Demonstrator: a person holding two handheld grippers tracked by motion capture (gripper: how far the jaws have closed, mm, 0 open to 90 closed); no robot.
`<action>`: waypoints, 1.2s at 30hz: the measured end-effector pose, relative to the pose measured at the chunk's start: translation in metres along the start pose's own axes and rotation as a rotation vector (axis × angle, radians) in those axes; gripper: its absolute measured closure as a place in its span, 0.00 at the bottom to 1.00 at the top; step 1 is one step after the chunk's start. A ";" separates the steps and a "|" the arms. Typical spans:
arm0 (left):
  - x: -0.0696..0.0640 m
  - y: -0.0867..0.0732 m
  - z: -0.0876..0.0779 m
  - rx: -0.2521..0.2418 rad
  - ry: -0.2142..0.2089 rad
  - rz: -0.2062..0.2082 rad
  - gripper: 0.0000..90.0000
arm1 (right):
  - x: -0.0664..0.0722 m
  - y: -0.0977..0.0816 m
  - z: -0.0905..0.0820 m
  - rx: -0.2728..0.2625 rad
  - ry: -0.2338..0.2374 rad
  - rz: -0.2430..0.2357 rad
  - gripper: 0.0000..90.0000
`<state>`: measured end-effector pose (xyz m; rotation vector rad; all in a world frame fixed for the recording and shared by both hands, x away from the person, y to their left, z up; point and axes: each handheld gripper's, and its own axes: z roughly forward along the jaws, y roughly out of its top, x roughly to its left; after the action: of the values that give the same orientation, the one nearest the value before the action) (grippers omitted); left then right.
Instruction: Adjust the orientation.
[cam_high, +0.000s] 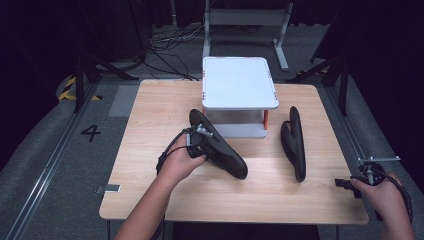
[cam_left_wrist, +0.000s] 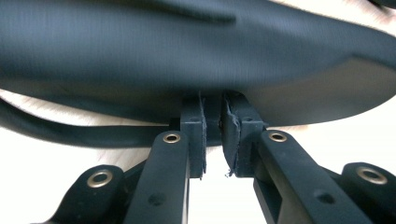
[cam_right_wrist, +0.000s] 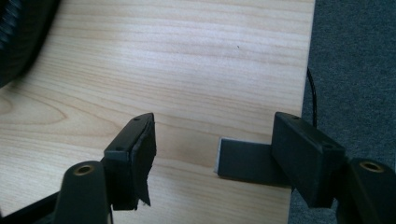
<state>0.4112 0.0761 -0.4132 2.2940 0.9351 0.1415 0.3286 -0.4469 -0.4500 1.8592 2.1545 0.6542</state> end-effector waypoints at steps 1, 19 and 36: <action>0.000 0.000 0.000 0.000 0.000 0.000 0.88 | 0.000 0.000 0.000 0.000 0.000 0.000 0.35; -0.013 0.006 0.008 0.011 -0.038 -0.051 0.60 | -0.004 -0.006 -0.006 -0.022 -0.008 0.017 0.35; -0.030 0.026 0.035 -0.089 0.052 0.107 0.54 | -0.003 -0.011 -0.010 -0.032 -0.008 0.015 0.35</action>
<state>0.4159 0.0239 -0.4212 2.2673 0.8154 0.2842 0.3153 -0.4526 -0.4470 1.8600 2.1150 0.6780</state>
